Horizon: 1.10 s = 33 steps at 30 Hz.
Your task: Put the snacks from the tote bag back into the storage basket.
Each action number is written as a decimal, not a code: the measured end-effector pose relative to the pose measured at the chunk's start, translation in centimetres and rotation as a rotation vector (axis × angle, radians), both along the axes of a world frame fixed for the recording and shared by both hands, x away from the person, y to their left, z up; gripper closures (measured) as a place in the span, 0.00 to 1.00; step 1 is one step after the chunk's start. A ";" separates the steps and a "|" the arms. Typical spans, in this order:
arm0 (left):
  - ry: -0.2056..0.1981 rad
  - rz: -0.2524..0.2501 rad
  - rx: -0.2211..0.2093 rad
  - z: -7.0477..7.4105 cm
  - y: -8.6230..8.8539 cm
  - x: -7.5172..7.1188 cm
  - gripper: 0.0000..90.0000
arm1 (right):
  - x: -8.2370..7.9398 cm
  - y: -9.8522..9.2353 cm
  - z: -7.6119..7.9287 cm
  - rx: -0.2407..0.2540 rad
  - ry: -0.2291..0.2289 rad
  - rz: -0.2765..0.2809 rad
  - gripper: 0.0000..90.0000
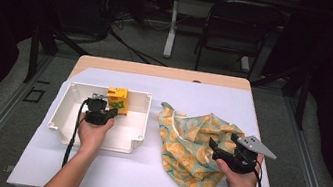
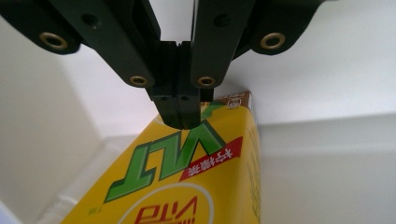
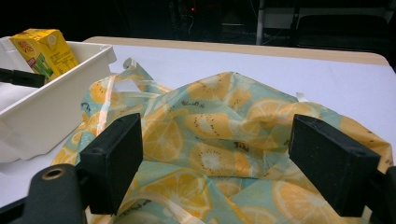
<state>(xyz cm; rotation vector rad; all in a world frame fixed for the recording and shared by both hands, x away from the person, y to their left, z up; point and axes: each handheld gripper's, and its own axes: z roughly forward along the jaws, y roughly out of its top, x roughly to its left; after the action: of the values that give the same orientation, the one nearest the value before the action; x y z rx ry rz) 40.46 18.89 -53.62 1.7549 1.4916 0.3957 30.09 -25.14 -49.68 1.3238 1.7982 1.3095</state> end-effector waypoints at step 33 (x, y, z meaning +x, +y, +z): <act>-0.292 -0.245 -0.135 3.1 2.9 -9.5 0.00 | -0.3 -0.2 -0.3 -0.030 0.007 -0.005 0.19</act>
<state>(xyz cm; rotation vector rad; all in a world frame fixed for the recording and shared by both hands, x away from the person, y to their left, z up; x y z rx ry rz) 30.94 21.81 -50.56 1.6670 1.0607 0.3945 29.78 -25.30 -50.03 1.3174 1.8113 1.2725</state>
